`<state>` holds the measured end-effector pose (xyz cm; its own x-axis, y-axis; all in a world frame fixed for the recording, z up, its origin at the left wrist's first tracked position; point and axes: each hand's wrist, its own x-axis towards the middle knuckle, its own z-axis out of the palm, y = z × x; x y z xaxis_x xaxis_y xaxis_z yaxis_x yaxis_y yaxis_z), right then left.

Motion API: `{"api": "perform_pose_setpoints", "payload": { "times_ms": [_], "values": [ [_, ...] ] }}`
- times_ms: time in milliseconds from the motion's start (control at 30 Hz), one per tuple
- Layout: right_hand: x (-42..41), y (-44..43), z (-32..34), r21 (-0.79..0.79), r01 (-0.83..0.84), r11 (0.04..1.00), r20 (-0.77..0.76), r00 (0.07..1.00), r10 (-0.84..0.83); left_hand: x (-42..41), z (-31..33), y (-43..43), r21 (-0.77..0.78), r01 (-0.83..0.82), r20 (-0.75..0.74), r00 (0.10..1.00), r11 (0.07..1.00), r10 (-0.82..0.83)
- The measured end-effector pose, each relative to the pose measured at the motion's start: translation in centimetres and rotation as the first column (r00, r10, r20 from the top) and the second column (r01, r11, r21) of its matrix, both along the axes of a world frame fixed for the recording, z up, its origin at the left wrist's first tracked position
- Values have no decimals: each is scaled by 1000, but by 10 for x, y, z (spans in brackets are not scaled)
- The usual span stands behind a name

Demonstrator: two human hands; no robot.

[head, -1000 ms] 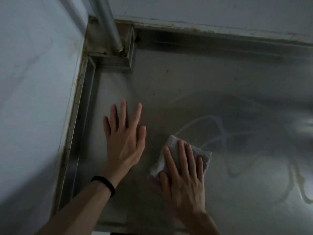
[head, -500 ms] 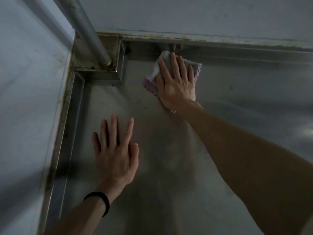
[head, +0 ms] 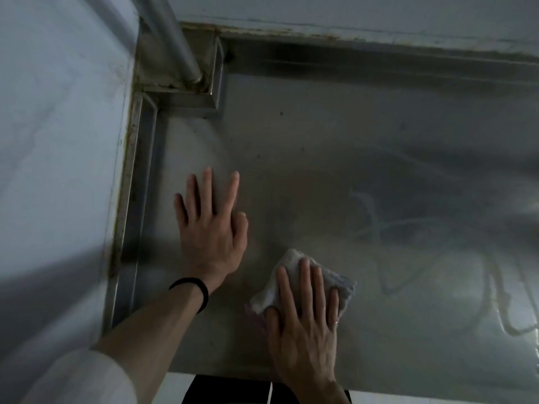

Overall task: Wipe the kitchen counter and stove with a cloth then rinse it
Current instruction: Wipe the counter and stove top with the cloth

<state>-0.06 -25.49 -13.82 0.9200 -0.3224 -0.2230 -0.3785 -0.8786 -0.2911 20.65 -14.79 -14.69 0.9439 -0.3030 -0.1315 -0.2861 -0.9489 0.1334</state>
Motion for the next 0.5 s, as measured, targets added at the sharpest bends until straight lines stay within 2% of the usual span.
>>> {"api": "perform_pose_setpoints", "payload": {
  "times_ms": [100, 267, 367, 500],
  "values": [
    [27, -20, -3, -7, -65, 998, 10, 998, 66, 1, 0, -1, -2, 5, 4, 1000, 1000, -5],
    [166, -107, -9, -97, -38, 995, 114, 992, 49, 1, -8, -1, 7, -16, 39, 999, 1000, 16],
    [248, -156, -11, -85, -90, 992, 63, 993, 96, 1, -14, 2, 10, 7, 72, 997, 1000, -7],
    [299, -193, -9, -96, -154, 983, 39, 987, 158, 1, -19, 2, -6, 5, 94, 996, 1000, -4]
  ]
}}
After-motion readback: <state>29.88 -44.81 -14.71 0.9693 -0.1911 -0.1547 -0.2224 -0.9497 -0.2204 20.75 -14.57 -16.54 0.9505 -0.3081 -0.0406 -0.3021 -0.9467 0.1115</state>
